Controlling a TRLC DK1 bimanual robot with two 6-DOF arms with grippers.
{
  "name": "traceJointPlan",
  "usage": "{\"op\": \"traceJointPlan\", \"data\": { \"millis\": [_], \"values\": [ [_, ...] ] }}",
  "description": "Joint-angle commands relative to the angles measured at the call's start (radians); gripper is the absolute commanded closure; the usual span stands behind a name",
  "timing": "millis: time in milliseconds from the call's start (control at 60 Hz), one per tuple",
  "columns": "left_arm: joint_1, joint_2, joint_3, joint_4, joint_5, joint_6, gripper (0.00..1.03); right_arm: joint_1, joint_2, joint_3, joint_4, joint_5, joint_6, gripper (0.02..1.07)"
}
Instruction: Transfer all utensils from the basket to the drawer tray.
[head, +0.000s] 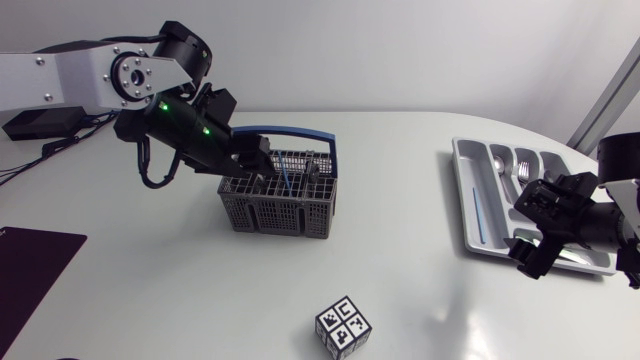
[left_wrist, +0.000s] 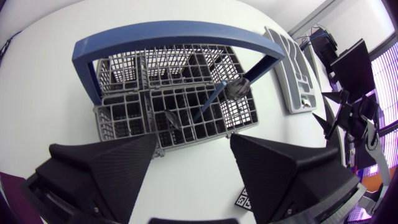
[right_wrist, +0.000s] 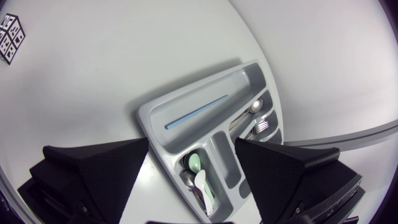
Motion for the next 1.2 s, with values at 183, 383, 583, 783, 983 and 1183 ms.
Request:
{"op": "traceJointPlan", "data": {
  "millis": [183, 383, 583, 783, 983, 1183],
  "values": [
    [-0.008, 0.109, 0.079, -0.028, -0.053, -0.074, 0.16, 0.054, 0.001, -0.026, -0.009, 0.020, 0.059, 0.07],
    [-0.013, 0.137, 0.117, -0.034, -0.087, -0.125, 0.16, 0.054, 0.004, -0.032, -0.004, 0.022, 0.059, 0.07],
    [-0.019, 0.120, 0.131, -0.036, -0.091, -0.126, 0.17, 0.054, 0.008, -0.042, 0.003, 0.022, 0.055, 0.07],
    [-0.011, 0.115, 0.157, -0.082, -0.091, -0.125, 0.05, 0.060, 0.010, -0.046, 0.002, 0.022, 0.053, 0.07],
    [-0.007, 0.134, 0.186, -0.164, -0.091, -0.194, 0.05, 0.060, 0.007, -0.054, 0.002, 0.022, 0.049, 0.07],
    [-0.007, 0.148, 0.154, -0.151, 0.005, -0.367, 0.05, 0.061, 0.004, -0.061, 0.003, 0.022, 0.044, 0.07]
  ]
}}
